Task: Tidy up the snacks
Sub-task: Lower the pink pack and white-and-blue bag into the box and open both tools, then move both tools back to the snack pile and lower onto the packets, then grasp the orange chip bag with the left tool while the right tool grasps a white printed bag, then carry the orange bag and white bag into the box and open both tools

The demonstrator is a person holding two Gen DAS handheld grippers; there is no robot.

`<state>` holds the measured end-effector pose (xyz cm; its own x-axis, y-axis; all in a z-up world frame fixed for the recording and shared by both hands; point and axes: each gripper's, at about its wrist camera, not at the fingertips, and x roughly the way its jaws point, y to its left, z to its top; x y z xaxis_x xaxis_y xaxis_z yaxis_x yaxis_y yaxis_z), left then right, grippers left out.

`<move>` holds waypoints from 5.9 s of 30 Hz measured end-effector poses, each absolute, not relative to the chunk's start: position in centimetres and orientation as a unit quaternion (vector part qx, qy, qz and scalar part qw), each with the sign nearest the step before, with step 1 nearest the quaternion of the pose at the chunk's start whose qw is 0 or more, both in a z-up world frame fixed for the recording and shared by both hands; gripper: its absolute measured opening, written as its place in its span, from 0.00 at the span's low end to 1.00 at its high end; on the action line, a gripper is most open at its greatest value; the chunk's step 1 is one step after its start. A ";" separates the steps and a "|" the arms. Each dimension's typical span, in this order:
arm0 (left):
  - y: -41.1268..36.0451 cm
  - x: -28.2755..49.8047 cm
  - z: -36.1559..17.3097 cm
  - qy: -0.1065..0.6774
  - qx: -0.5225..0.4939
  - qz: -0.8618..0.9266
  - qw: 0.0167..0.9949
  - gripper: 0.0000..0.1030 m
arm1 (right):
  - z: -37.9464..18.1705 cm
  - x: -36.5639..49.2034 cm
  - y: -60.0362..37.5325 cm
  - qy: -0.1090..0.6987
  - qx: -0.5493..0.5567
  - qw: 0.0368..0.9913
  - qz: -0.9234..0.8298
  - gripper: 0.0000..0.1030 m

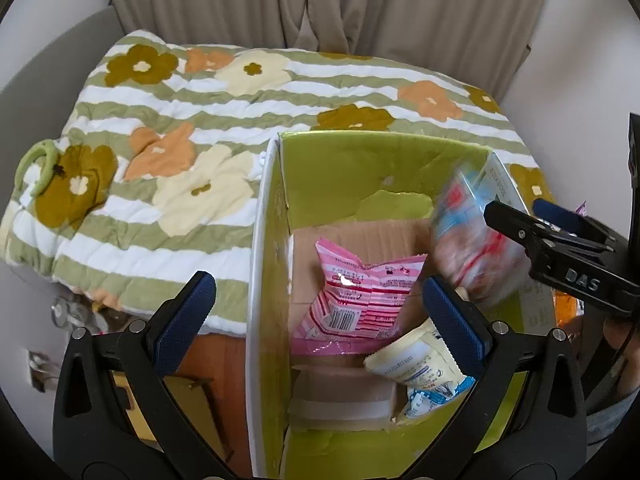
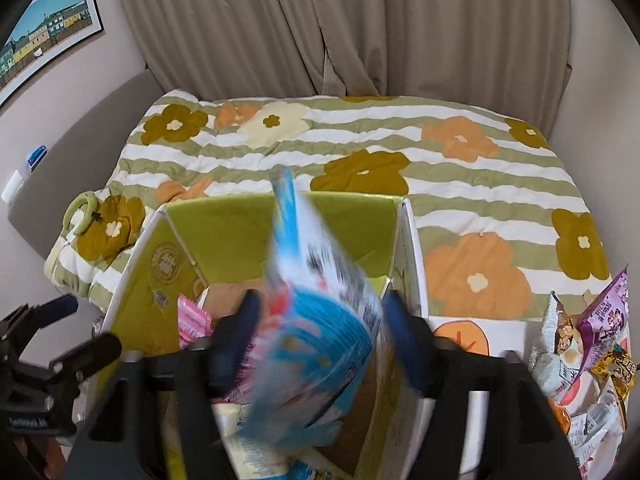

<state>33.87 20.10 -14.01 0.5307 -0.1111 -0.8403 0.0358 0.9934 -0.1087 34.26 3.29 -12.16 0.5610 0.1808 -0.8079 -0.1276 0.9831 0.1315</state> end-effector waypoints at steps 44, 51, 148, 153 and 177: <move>2.2 22.6 -6.5 0.418 0.000 -0.168 0.893 0.99 | -3.0 15.6 -12.5 0.370 0.071 0.926 0.001 0.99; -5.5 21.9 -8.4 0.442 0.001 -0.182 0.879 0.99 | -4.8 13.2 -20.8 0.413 0.093 0.906 -0.018 0.99; -8.0 23.1 -7.6 0.452 -0.055 -0.218 0.863 0.54 | -5.0 15.2 -22.8 0.378 0.116 0.918 0.044 0.48; -1.4 24.2 -5.6 0.434 -0.068 -0.173 0.881 0.54 | -3.1 17.5 -17.3 0.363 0.099 0.921 0.095 0.48; 15.2 39.3 -11.0 0.474 -0.039 -0.123 0.871 0.99 | -6.8 28.0 0.8 0.416 0.061 0.897 0.136 0.48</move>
